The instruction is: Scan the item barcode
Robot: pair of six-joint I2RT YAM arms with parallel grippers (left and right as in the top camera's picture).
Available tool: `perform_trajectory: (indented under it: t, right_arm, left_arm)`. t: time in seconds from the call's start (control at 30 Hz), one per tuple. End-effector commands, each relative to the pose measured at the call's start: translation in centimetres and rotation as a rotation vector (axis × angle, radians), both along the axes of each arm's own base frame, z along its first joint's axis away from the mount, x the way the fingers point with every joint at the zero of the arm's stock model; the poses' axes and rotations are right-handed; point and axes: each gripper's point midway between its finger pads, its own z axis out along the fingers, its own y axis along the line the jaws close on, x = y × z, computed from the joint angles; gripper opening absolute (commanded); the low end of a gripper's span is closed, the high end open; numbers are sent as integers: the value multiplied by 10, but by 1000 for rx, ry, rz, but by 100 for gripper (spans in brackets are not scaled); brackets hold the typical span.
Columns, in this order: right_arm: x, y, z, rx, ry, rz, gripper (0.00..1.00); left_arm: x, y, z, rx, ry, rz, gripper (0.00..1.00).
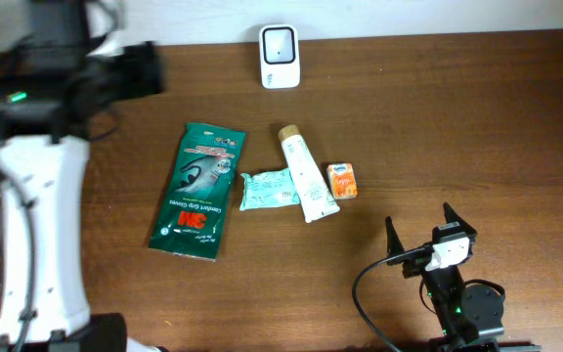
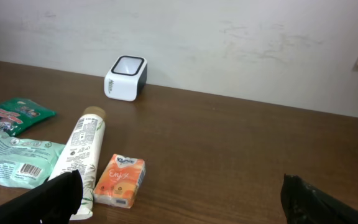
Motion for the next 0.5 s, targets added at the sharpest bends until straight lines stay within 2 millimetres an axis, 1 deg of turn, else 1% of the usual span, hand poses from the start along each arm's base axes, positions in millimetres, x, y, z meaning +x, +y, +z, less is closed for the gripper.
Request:
perform_trajectory:
  t: [0.0,0.07,0.1,0.13,0.17,0.2,0.23,0.27,0.3,0.37,0.4,0.47]
  right_arm:
    - [0,1,-3,3,4,4,98]
    - [0,1,-3,3,4,4,98]
    - [0,1,-3,3,4,4,98]
    - [0,1,-3,3,4,4,98]
    - [0,1,-3,3,4,4,98]
    - [0,1,-3,3,4,4,98]
    - [0,1,-3,3,4,4,98]
    - [0,1,-3,3,4,4,98]
    - [0,1,-3,3,4,4,98]
    - [0,1,-3,3,4,4,98]
    - [0,1,-3,4,4,4,99]
    - [0,1,-3,3,4,4,98]
  left_arm:
    - [-38,120,12,71,9,413,89]
    - [-52,149,9,52,29,529,89]
    - [-63,167,5,37,47,604,89]
    - [-78,191,-5,2,80,713,90]
    - [-86,202,-12,-13,100,758,90]
    - [-97,215,-23,-28,134,813,90]
    - [-103,223,-30,-35,153,842,90]
    - [-113,236,-42,-38,183,883,90]
    - [-121,247,-50,-40,200,917,90]
    - [-139,268,-59,-36,223,994,91]
    - [-149,279,-61,-40,226,1031,91]
    - [-163,296,-64,-47,227,1086,91]
